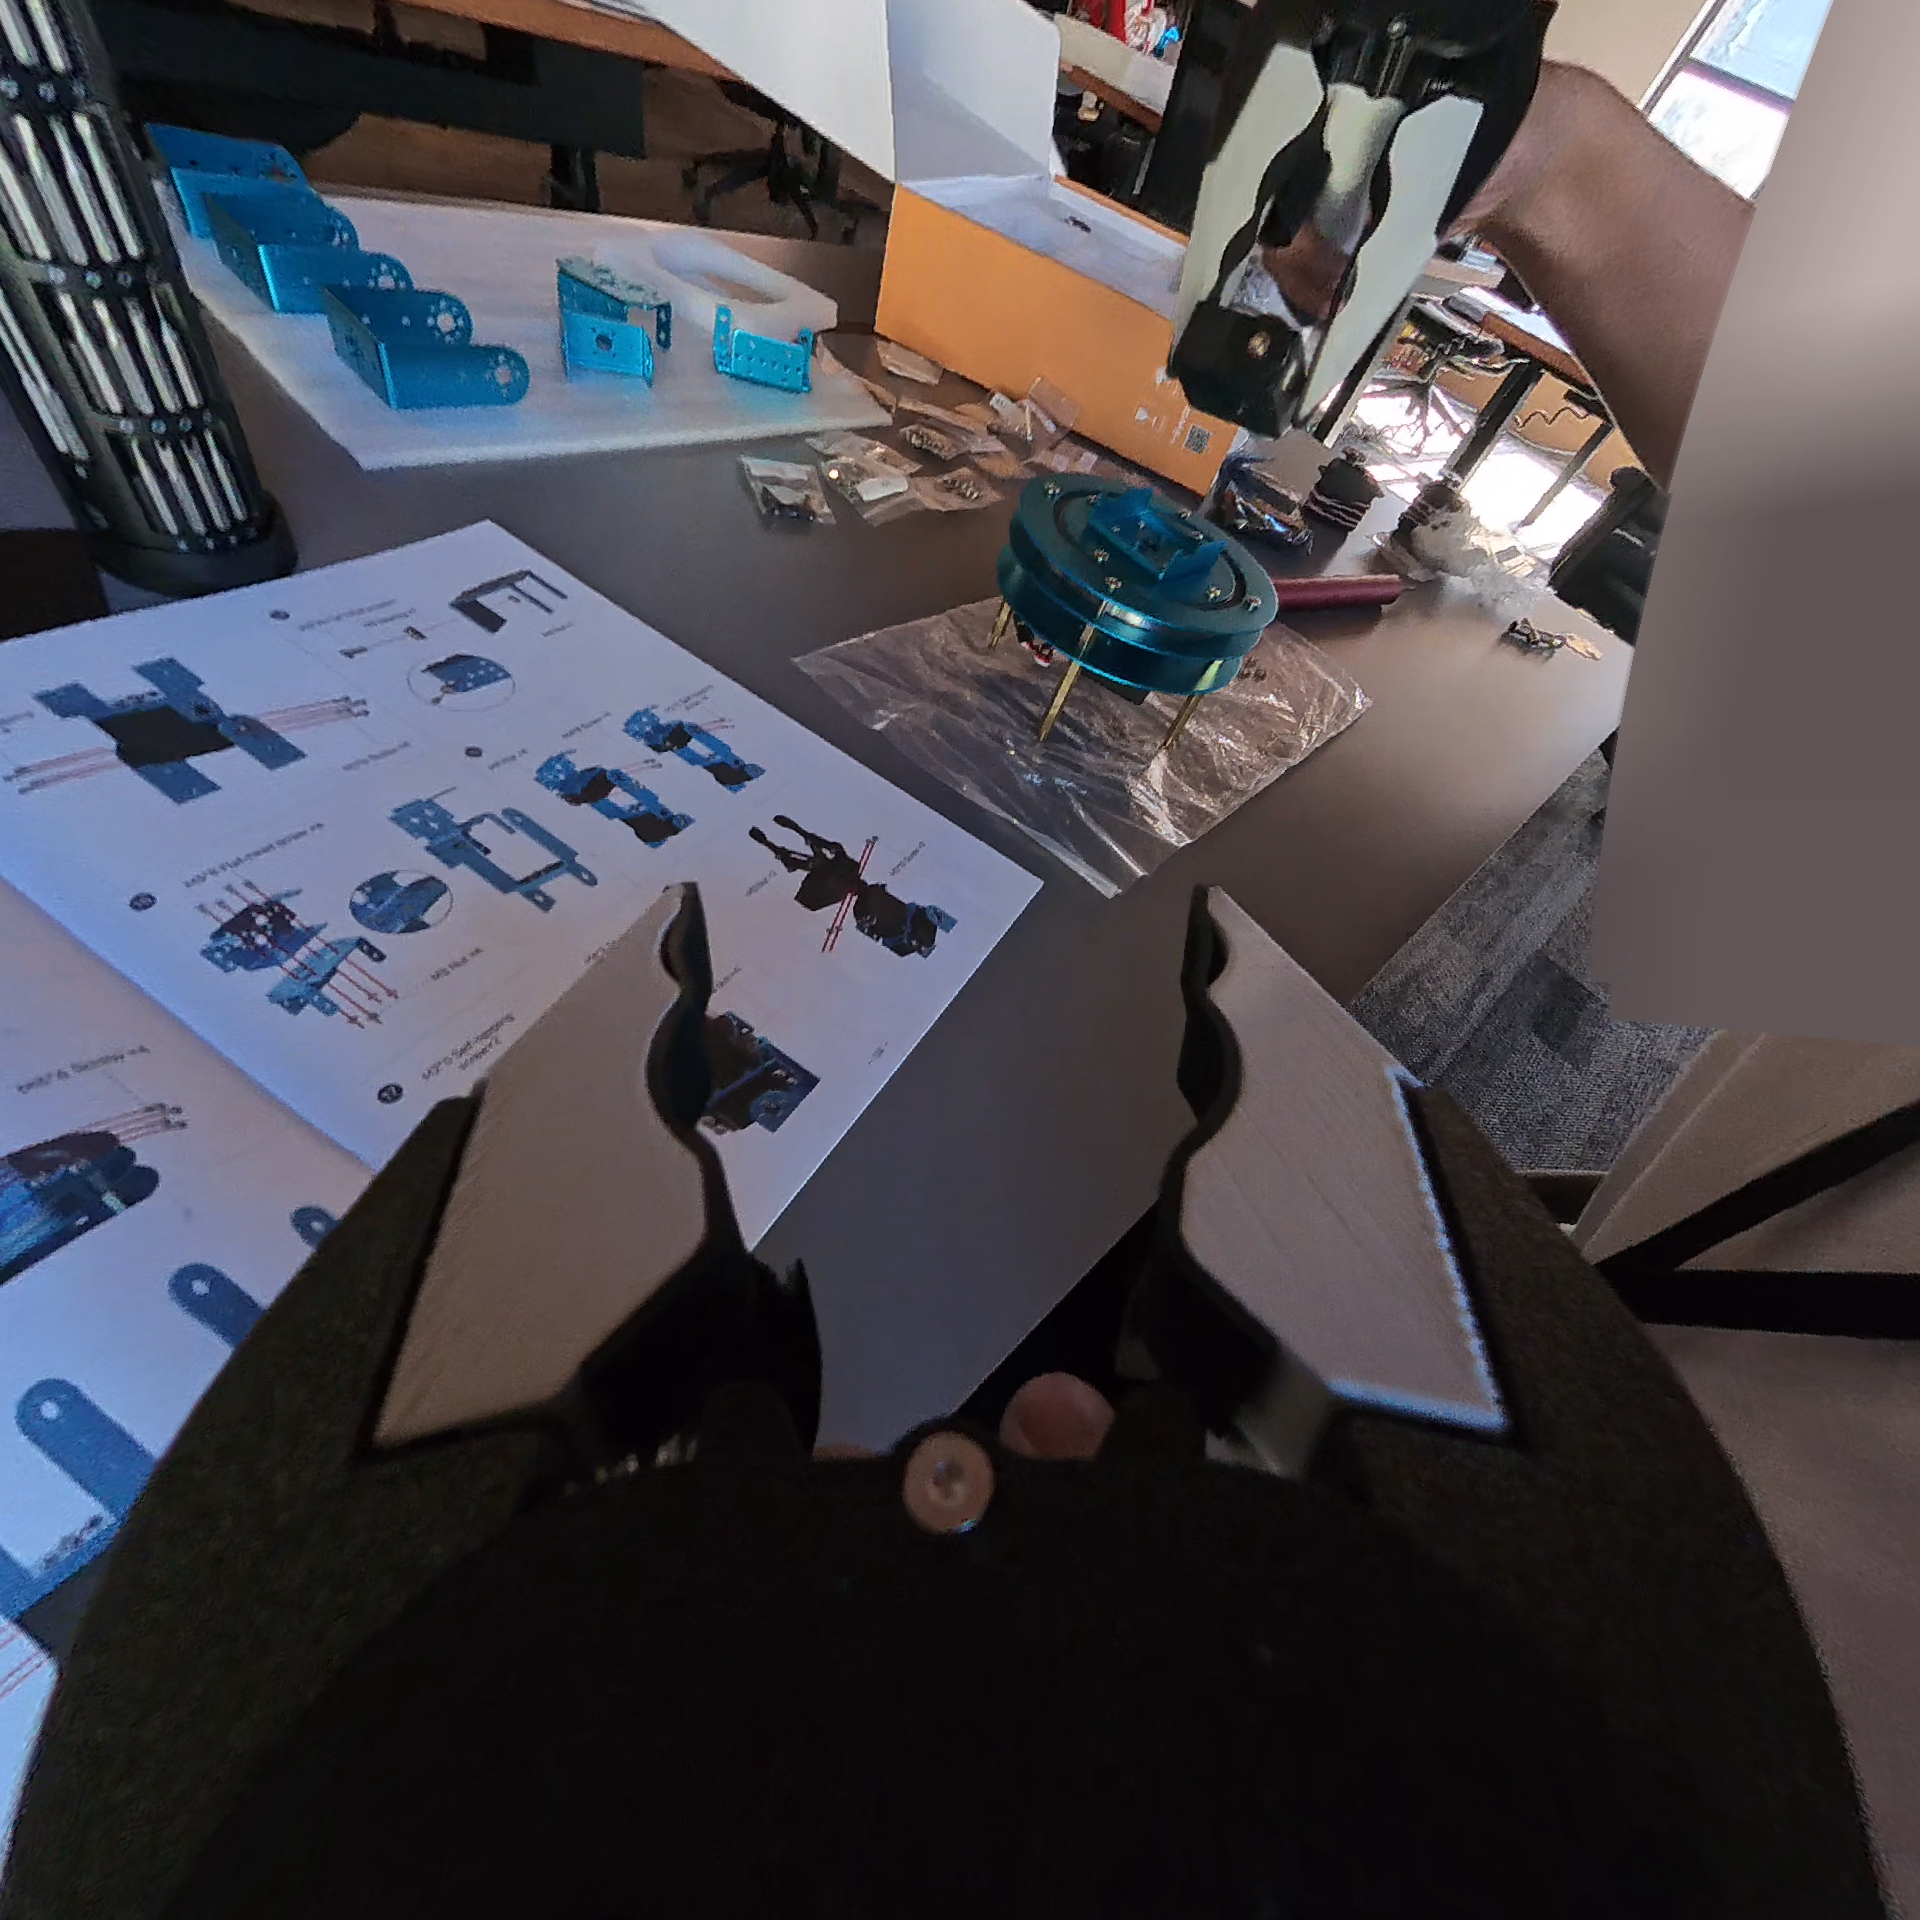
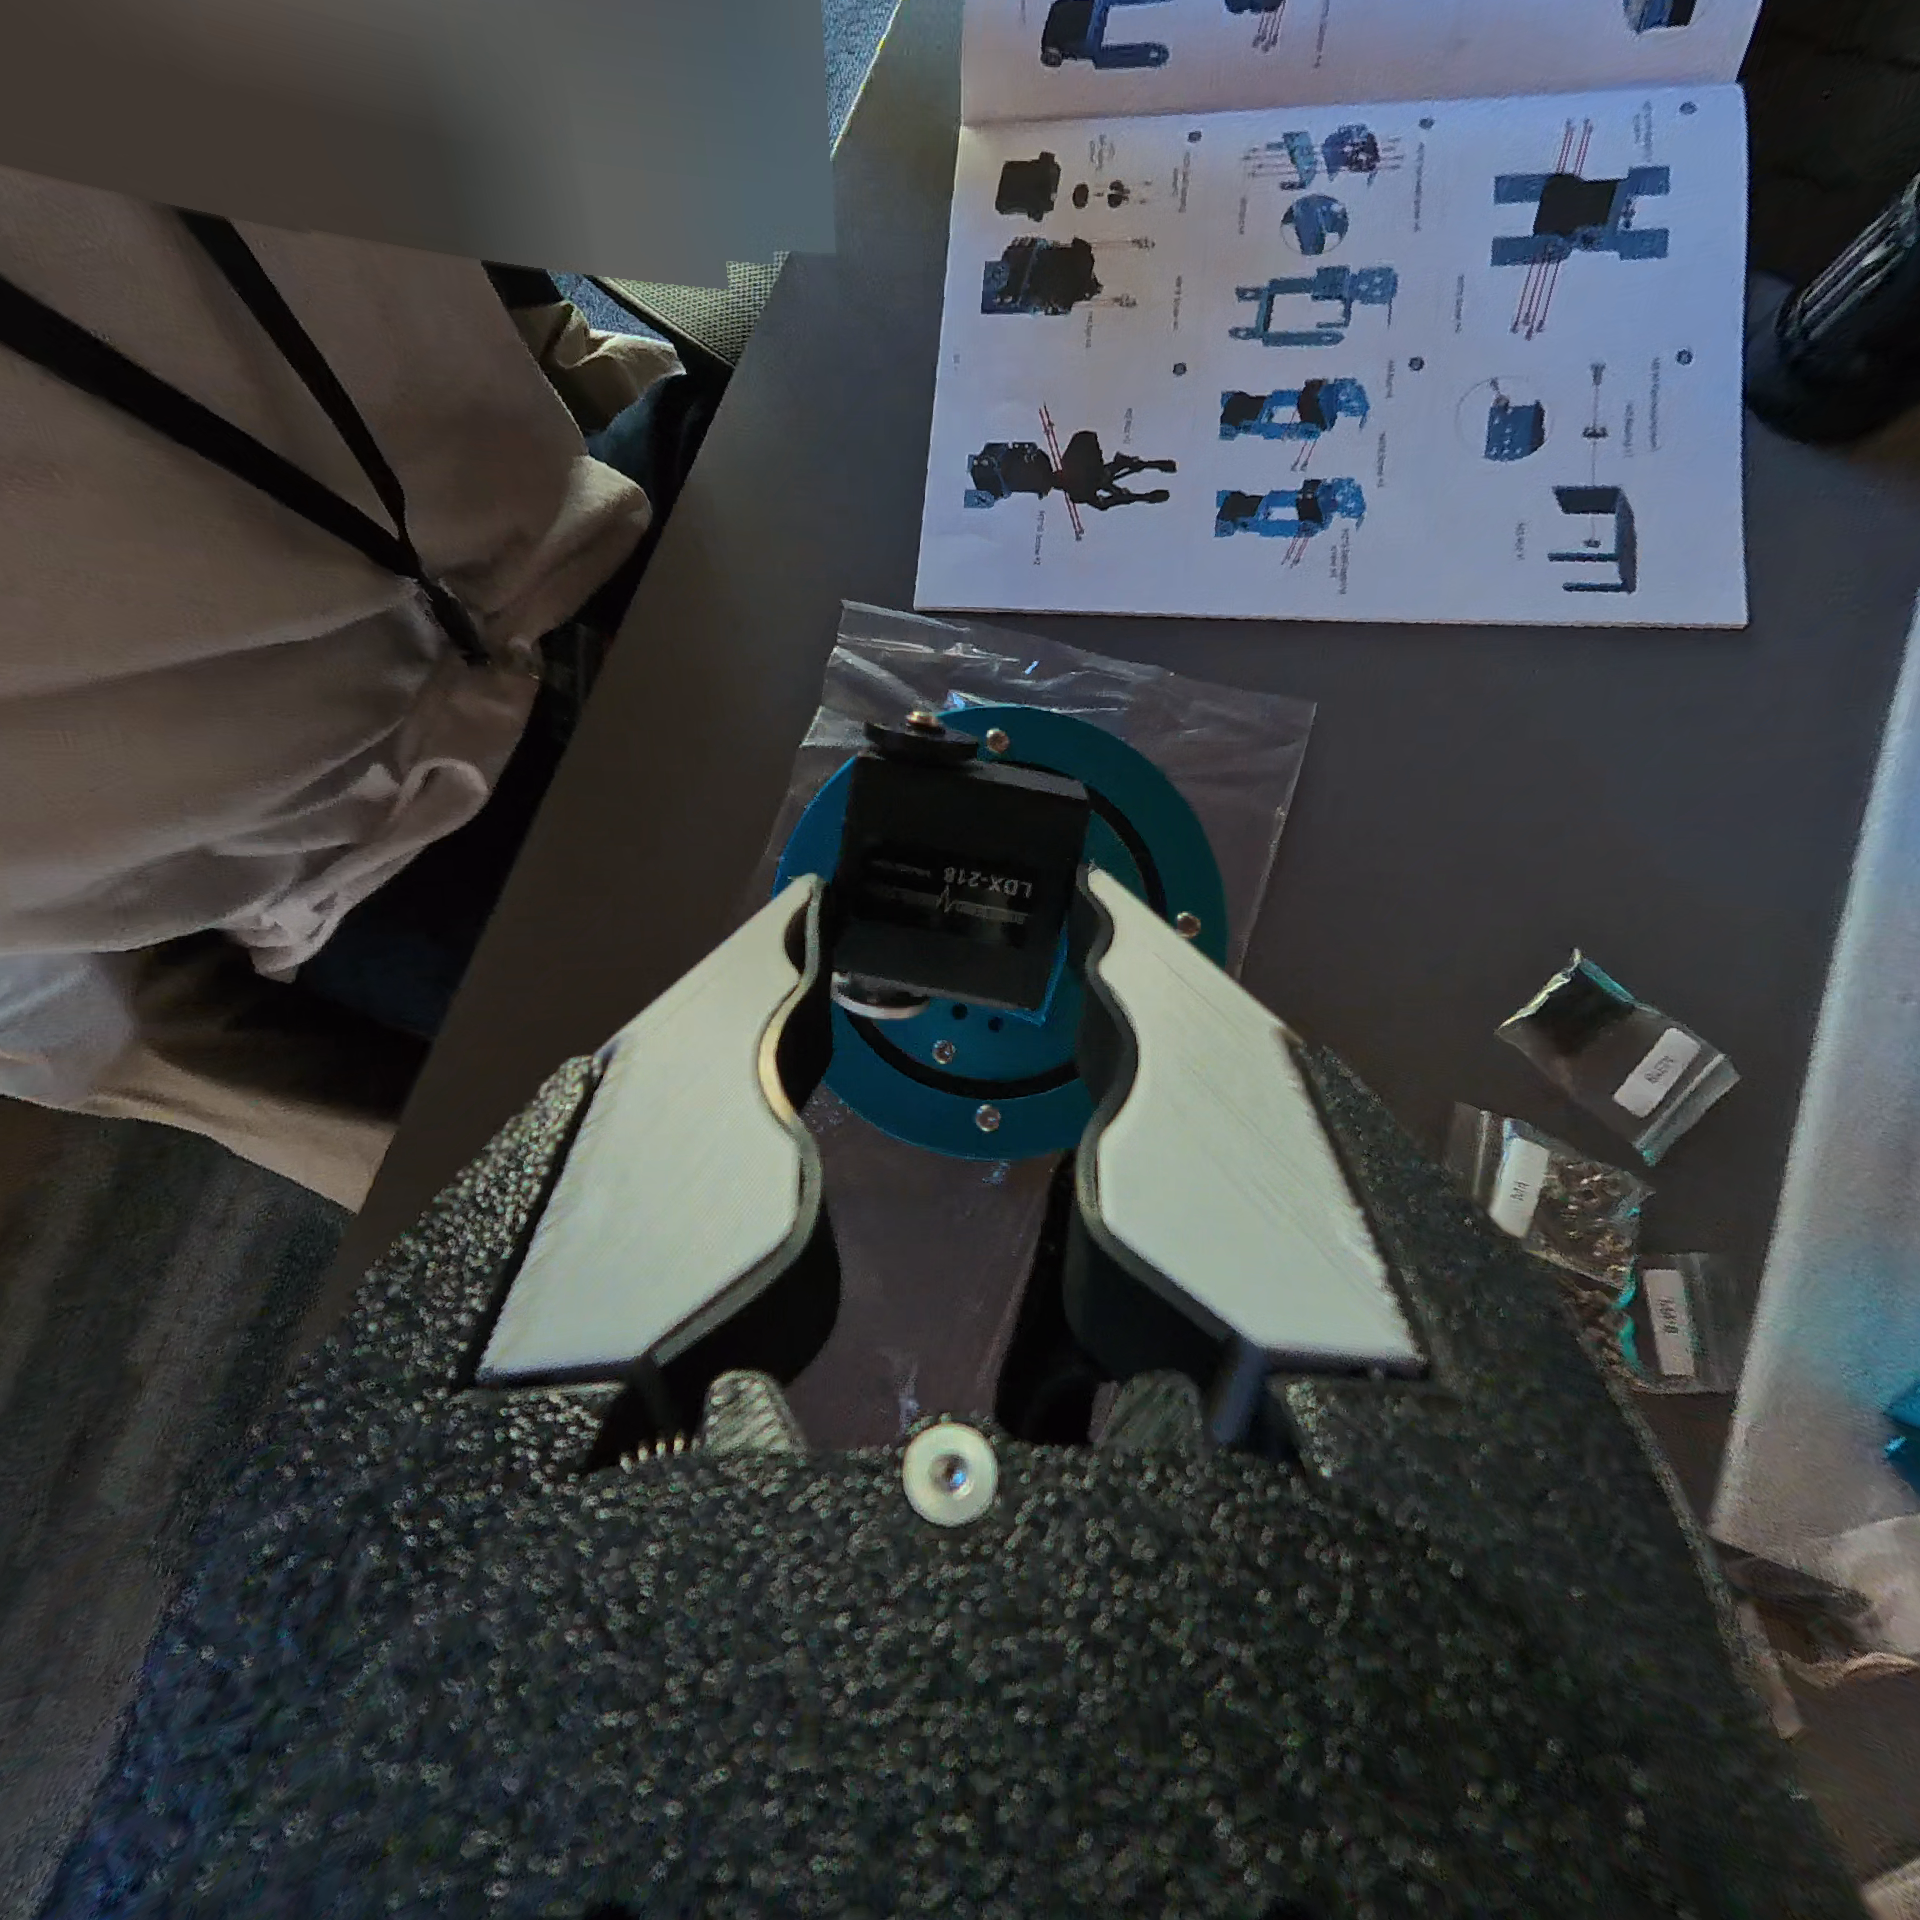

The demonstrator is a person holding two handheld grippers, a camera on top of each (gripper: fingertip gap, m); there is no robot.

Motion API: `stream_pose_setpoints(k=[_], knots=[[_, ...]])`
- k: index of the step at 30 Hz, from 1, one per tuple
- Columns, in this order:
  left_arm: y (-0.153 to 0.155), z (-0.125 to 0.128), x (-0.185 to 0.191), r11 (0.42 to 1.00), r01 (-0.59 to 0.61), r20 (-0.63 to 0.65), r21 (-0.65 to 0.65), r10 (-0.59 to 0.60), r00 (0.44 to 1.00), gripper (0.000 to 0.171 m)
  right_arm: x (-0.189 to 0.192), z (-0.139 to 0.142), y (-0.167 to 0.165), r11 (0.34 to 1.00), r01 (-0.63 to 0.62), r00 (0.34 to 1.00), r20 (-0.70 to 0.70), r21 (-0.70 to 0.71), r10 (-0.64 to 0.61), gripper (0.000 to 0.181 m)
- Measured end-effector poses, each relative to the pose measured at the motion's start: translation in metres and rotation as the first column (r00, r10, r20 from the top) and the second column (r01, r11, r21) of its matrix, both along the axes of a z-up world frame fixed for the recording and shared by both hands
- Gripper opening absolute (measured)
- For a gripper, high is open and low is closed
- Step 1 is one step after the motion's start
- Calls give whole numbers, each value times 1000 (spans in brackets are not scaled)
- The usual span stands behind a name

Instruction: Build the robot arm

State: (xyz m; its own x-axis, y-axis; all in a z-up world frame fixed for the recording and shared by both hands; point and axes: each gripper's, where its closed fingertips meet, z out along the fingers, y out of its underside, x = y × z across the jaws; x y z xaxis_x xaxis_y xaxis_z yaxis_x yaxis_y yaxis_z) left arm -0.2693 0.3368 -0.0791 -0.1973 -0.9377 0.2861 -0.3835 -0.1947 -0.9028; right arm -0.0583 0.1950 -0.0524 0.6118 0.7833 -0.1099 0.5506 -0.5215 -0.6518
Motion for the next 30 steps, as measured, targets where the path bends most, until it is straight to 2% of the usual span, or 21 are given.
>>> stream_pose_setpoints(k=[2,5,8,10,12,13,15,16,19,26,30], knots=[[-2,3,2,1000,1,8,21,-1,1000,91,0,-4,0,997,71,997,39,-10,-71,43],[-3,1,7,995,-20,-3,98,20,1000,91,3,-17,-3,961,249,966,99,-117,-238,44],[-13,-1,13,985,-16,-7,170,18,1000,92,1,-26,1,844,473,881,95,-252,-464,44],[-23,1,15,986,-4,9,165,2,1000,91,0,-28,3,720,609,782,105,-333,-614,44],[-35,6,18,993,8,28,121,-12,1000,91,5,-32,4,548,735,638,131,-399,-759,44],[-41,9,19,995,14,33,94,-17,999,91,6,-33,4,445,777,549,134,-445,-825,44],[-51,13,16,998,17,38,64,-20,999,90,0,-34,6,282,794,405,121,-539,-906,43],[-56,14,12,997,29,36,73,-32,999,91,-1,-37,4,213,800,349,146,-561,-926,43],[-64,21,-4,994,41,63,101,-47,997,91,-4,-36,0,91,812,251,204,-576,-946,43],[-78,39,-34,990,72,139,120,-88,986,91,16,-30,-7,-64,846,84,250,-530,-965,43],[-82,36,-37,982,90,138,165,-113,984,91,21,-28,-19,-153,834,4,283,-531,-959,43]])
